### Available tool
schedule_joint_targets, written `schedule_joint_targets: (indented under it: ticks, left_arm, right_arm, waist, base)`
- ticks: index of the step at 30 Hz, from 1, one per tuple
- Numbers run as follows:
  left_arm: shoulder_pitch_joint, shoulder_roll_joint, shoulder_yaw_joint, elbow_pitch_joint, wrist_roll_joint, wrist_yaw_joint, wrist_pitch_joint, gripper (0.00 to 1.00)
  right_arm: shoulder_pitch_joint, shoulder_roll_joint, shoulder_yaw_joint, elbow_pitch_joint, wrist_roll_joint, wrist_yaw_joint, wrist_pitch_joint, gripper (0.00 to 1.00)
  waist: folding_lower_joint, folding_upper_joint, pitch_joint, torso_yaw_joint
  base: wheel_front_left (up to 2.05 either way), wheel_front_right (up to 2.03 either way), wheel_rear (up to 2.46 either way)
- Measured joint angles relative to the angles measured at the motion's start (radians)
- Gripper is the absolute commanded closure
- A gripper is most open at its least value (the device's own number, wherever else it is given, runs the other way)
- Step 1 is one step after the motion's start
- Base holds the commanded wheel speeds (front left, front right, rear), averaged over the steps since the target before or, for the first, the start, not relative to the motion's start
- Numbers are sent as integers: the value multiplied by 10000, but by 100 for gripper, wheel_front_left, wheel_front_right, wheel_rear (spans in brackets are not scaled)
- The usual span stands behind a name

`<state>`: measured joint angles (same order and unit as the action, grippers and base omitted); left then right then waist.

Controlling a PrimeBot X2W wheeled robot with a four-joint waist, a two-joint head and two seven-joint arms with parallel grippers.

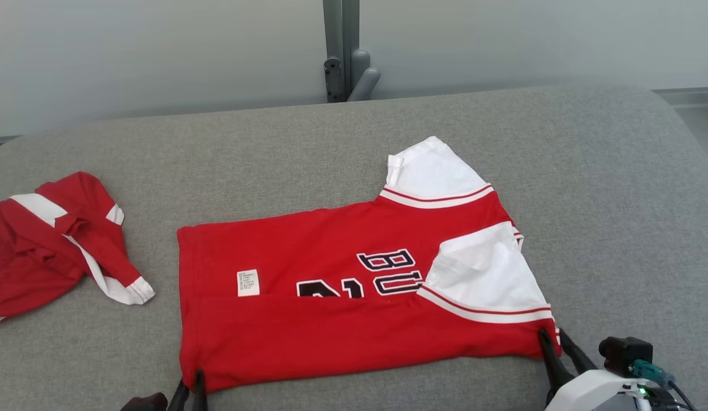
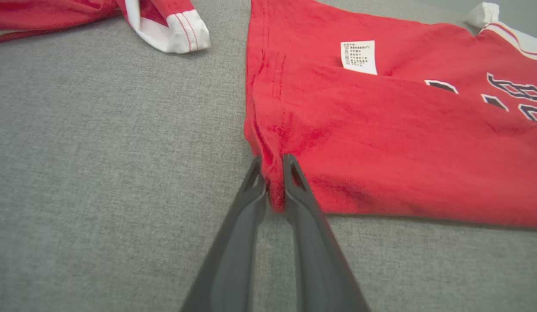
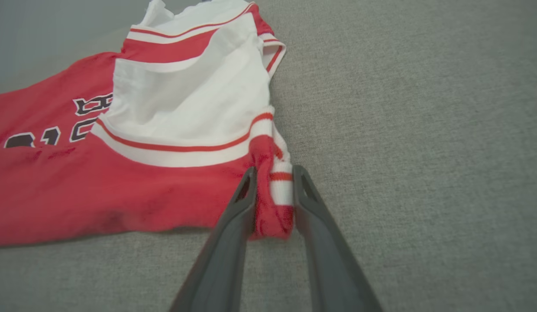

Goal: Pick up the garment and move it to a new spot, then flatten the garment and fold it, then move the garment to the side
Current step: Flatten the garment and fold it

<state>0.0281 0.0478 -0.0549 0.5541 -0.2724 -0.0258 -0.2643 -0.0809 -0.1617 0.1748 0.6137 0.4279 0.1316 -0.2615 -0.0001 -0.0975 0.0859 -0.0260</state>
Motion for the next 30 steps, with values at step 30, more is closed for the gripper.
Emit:
schedule_joint_targets:
  ticks: [30]
  left_arm:
    - [-5503, 328, 855, 1814, 1666, -82, 0, 0]
  right_arm:
    - [-4056, -15, -403, -1246, -1313, -2, 0, 0]
  waist:
    - [1, 2, 3155, 105]
  base:
    - [0, 0, 0]
